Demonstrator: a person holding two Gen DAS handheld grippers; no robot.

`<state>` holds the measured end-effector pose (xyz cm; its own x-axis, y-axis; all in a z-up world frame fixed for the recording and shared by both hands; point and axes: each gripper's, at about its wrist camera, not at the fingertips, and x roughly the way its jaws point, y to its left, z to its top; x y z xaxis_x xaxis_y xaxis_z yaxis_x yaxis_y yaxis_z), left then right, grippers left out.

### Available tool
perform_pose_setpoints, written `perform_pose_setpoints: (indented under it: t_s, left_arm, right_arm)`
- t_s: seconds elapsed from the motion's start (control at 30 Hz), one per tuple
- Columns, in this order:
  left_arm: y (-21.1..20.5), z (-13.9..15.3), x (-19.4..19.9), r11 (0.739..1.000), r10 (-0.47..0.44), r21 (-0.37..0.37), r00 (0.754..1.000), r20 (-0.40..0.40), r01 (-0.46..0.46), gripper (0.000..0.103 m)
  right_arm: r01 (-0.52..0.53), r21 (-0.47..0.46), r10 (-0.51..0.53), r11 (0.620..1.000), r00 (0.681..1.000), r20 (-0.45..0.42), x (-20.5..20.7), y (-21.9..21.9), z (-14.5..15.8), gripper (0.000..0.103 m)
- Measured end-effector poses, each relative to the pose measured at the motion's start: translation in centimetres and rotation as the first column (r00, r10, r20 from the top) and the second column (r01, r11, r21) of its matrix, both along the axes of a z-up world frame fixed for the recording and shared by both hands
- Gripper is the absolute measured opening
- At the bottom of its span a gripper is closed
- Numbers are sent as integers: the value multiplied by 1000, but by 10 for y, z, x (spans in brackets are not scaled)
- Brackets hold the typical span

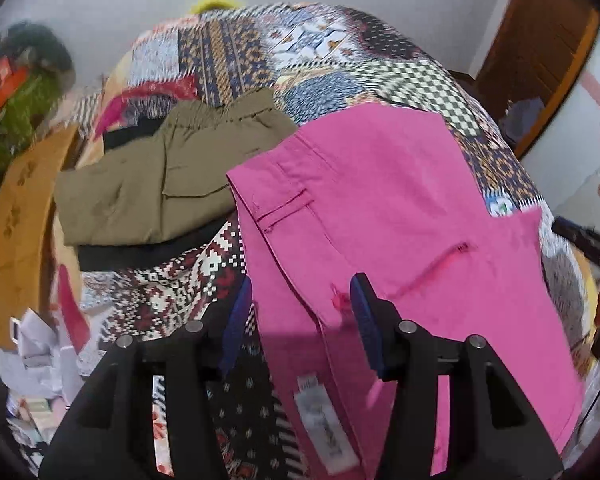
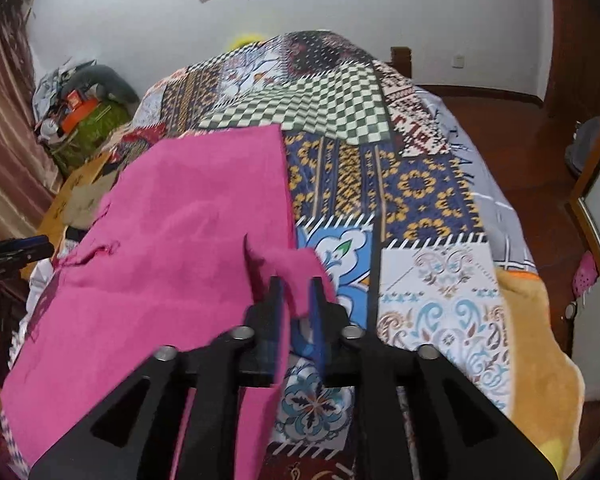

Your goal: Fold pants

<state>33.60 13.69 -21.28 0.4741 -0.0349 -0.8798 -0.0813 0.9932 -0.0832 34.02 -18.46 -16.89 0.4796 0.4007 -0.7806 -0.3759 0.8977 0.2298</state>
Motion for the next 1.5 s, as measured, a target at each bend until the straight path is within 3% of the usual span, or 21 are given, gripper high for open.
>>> perform_pose_setpoints:
  t_s: [0.07, 0.13, 0.3, 0.43, 0.6, 0.67, 0.73, 0.83, 0.9, 1.07, 1.1, 1.17, 1.2, 1.3, 1.43, 1.5]
  left_arm:
    - [7, -9, 13, 997, 18, -75, 999, -44, -22, 51]
    - [13, -21, 25, 987, 34, -150, 995, -96, -48, 51]
    - [12, -45, 39, 978, 37, -197, 986, -165, -70, 52]
    - [9, -51, 42, 975, 33, -211, 986, -166, -68, 55]
    - [1, -49, 42, 986, 8, -167, 991, -130, -30, 38]
    - [-4, -47, 41, 991, -3, -132, 993, -115, -12, 28]
    - [-9, -46, 41, 997, -8, -80, 994, -110, 0, 27]
    - [-16, -46, 39, 1000, -18, 10, 995, -94, 19, 27]
    - [-15, -47, 38, 999, -17, 31, 996, -91, 20, 27]
    - [-8, -50, 37, 999, 3, 33, 996, -93, 0, 27]
    - [-8, -50, 37, 999, 8, 54, 996, -91, -3, 27]
    - [-11, -55, 38, 984, 31, 180, 996, -84, -16, 27]
    - [-11, -60, 39, 980, 26, 197, 996, -89, -8, 27]
    - [2, -61, 37, 993, 16, 118, 995, -94, -5, 27]
    - [10, -54, 29, 995, 10, 100, 995, -96, -1, 28]
    - [15, -47, 23, 996, 9, 93, 995, -95, 0, 30]
  right_arm:
    - [22, -5, -22, 1000, 1000, 4, 5, -1, -2, 37]
    - [27, -13, -27, 1000, 1000, -2, 8, -1, -8, 39]
    - [20, -22, -21, 1000, 998, -54, 21, 2, -29, 39]
    - [9, 20, -6, 1000, 993, -118, 29, 5, -48, 39]
    - [-13, 59, 23, 998, 986, -167, 33, 11, -65, 38]
    - [-24, 86, 39, 996, 983, -179, 32, 11, -67, 29]
    - [-49, 103, 68, 993, 979, -191, 32, 13, -68, 22]
    - [-78, 58, 87, 995, 980, -178, 33, 17, -69, 14]
    - [-79, 31, 83, 996, 982, -172, 35, 19, -71, 6]
    - [-75, -24, 71, 997, 988, -139, 33, 18, -72, 4]
    - [-76, -33, 71, 997, 989, -133, 33, 19, -72, 3]
    - [-85, -55, 77, 995, 989, -127, 31, 22, -73, 3]
    - [-95, -74, 86, 993, 989, -122, 31, 24, -73, 2]
    - [-108, -96, 95, 990, 987, -127, 33, 27, -75, 1]
    - [-108, -84, 95, 991, 985, -145, 38, 26, -72, 1]
    - [-93, -86, 79, 992, 985, -156, 39, 21, -69, 9]
